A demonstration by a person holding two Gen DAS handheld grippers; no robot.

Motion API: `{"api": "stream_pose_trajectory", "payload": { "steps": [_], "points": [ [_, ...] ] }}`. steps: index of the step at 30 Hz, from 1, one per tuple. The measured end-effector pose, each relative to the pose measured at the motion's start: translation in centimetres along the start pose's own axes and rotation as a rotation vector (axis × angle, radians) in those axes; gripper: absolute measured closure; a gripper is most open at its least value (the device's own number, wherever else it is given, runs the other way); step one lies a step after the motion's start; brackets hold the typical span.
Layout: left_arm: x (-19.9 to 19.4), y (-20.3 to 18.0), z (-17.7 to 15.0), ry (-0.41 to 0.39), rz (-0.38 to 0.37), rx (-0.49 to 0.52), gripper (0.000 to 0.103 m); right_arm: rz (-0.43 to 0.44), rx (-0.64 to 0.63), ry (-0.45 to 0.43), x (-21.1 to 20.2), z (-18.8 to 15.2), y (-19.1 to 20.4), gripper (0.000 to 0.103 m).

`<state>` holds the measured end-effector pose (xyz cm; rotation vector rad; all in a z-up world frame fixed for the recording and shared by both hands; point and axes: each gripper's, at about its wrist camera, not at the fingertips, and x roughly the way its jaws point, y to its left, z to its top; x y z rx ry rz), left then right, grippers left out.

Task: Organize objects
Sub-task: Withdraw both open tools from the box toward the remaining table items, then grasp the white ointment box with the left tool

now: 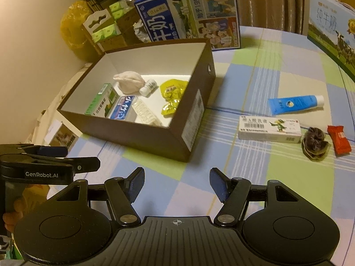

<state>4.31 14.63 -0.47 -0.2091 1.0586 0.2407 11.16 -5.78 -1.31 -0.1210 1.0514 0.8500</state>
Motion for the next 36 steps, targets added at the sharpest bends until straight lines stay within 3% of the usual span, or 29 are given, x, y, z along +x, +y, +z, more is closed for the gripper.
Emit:
{"api": "stream_pose_trajectory", "payload": {
  "steps": [10, 28, 36],
  "points": [
    [0.9, -4.5, -0.3, 0.030, -0.030, 0.063, 0.012, -0.018, 0.053, 0.028, -1.3, -1.4, -3.9, 0.041],
    [4.7, -16.8, 1.0, 0.063, -0.165, 0.262, 0.012, -0.194, 0.274, -0.013, -6.1, -4.2, -15.9, 0.041],
    [6.7, -21.1, 2.3, 0.036, -0.215, 0.368, 0.012, -0.250, 0.356, -0.034, -7.4, -5.1, -20.2, 0.041]
  ]
}}
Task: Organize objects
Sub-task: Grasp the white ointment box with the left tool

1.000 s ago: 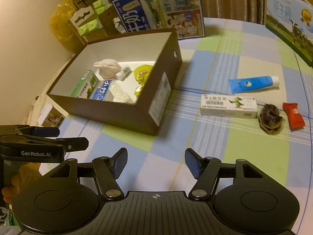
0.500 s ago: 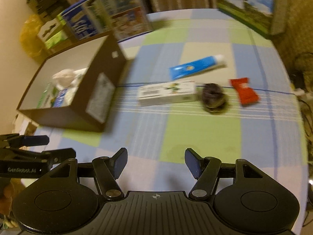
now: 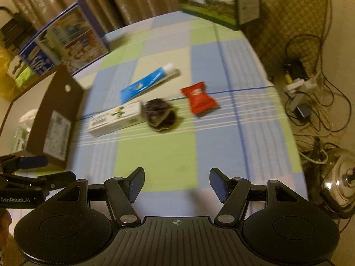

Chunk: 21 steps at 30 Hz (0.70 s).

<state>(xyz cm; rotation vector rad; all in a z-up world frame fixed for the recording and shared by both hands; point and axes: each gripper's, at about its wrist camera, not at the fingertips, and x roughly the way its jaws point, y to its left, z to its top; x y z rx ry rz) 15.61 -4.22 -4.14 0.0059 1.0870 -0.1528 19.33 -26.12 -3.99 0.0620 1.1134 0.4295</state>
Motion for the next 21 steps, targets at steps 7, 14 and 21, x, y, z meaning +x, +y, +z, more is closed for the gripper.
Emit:
{"api": "stream_pose_trajectory", "payload": {
  "steps": [7, 14, 21],
  "points": [
    [2.6, -0.6, 2.7, -0.014, 0.026, 0.091, 0.012, -0.005, 0.025, -0.017, 0.0, 0.9, -1.8, 0.041],
    [5.8, -0.1, 6.1, 0.014, 0.033, 0.194, 0.012, -0.006, 0.041, -0.012, 0.5, 1.6, -2.5, 0.041],
    [9.8, -0.3, 8.5, 0.099, 0.047, 0.283, 0.013, -0.018, 0.067, -0.011, 0.7, 1.9, -3.3, 0.041]
  ]
}}
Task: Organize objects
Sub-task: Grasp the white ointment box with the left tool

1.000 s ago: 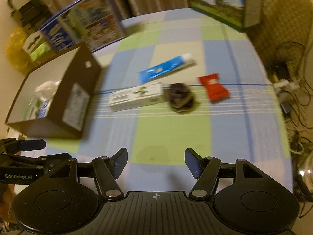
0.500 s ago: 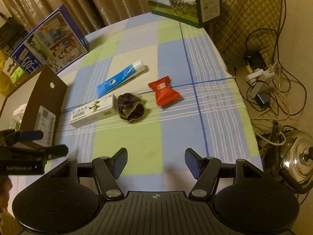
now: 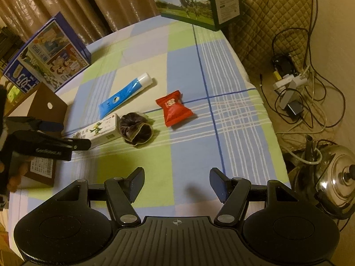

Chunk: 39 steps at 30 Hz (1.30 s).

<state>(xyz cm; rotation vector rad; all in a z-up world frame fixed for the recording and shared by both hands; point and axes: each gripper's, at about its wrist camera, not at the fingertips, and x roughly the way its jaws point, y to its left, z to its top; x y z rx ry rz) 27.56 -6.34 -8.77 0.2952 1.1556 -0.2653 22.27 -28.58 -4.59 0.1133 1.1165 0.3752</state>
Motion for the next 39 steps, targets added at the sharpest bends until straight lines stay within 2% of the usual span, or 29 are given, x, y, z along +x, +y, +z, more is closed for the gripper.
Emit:
{"api": "stream_pose_trajectory", "payload": {
  "steps": [5, 10, 17, 21, 25, 28, 35, 39],
  "points": [
    [2.3, -0.5, 0.9, 0.044, 0.009, 0.064, 0.013, -0.014, 0.023, 0.003, 0.1, 0.1, -0.7, 0.041],
    [3.4, -0.4, 1.3, 0.055, -0.007, 0.055, 0.015, -0.026, 0.039, 0.010, 0.4, 0.3, -1.2, 0.041],
    [4.2, 0.1, 1.3, 0.076, -0.022, -0.018, 0.032, -0.021, 0.040, 0.020, 0.8, 0.4, -1.2, 0.041],
    [3.8, 0.2, 0.8, 0.081, -0.027, -0.055, 0.046, -0.018, 0.035, 0.019, 0.9, 0.5, -1.2, 0.041],
    [2.8, -0.1, -0.5, 0.069, -0.022, -0.134, 0.060, -0.018, 0.031, 0.022, 1.0, 0.5, -1.3, 0.041],
    [2.0, -0.8, -2.2, 0.064, -0.025, -0.193, 0.064, -0.015, 0.032, 0.027, 1.1, 0.4, -1.5, 0.041],
    [0.2, -1.8, -6.6, 0.091, -0.006, -0.335, 0.070, -0.012, 0.024, 0.029, 1.1, 0.0, -1.5, 0.041],
    [-0.9, -2.4, -8.5, 0.099, -0.004, -0.348, 0.070, -0.002, 0.015, 0.041, 1.4, -0.2, -1.3, 0.041]
  ]
}}
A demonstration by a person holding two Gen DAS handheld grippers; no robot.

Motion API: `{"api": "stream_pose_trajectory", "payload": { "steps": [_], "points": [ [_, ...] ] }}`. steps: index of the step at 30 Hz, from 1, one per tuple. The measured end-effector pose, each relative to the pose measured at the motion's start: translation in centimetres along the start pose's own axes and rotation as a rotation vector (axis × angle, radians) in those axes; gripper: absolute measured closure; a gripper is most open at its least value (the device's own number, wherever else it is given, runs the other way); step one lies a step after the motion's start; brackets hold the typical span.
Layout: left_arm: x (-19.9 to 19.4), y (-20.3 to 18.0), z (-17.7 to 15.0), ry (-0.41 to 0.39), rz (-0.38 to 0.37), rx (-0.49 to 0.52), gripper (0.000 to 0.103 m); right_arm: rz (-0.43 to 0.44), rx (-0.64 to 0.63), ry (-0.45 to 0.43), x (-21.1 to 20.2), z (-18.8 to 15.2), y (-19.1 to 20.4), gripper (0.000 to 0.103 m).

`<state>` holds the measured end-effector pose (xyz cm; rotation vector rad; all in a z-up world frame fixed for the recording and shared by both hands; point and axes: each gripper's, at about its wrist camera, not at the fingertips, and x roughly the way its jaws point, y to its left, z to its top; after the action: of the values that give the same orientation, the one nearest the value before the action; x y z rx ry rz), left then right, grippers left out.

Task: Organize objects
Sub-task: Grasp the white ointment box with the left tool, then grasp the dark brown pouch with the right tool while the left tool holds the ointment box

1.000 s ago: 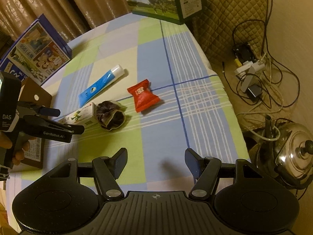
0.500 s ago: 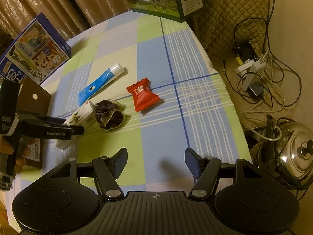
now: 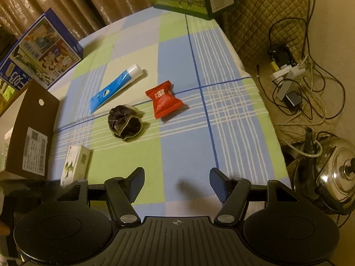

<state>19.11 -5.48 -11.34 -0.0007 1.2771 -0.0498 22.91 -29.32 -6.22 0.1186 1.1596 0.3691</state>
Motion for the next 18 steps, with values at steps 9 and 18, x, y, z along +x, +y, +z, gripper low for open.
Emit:
{"api": "stream_pose_trajectory", "payload": {
  "steps": [9, 18],
  "points": [
    [0.1, 0.2, 0.5, -0.039, -0.010, -0.009, 0.069, 0.016, -0.033, 0.007, 0.6, 0.0, 0.6, 0.041],
    [0.3, 1.3, 0.5, -0.066, 0.040, -0.075, 0.070, 0.067, -0.121, -0.027, 1.5, 0.6, 1.6, 0.041]
  ]
}}
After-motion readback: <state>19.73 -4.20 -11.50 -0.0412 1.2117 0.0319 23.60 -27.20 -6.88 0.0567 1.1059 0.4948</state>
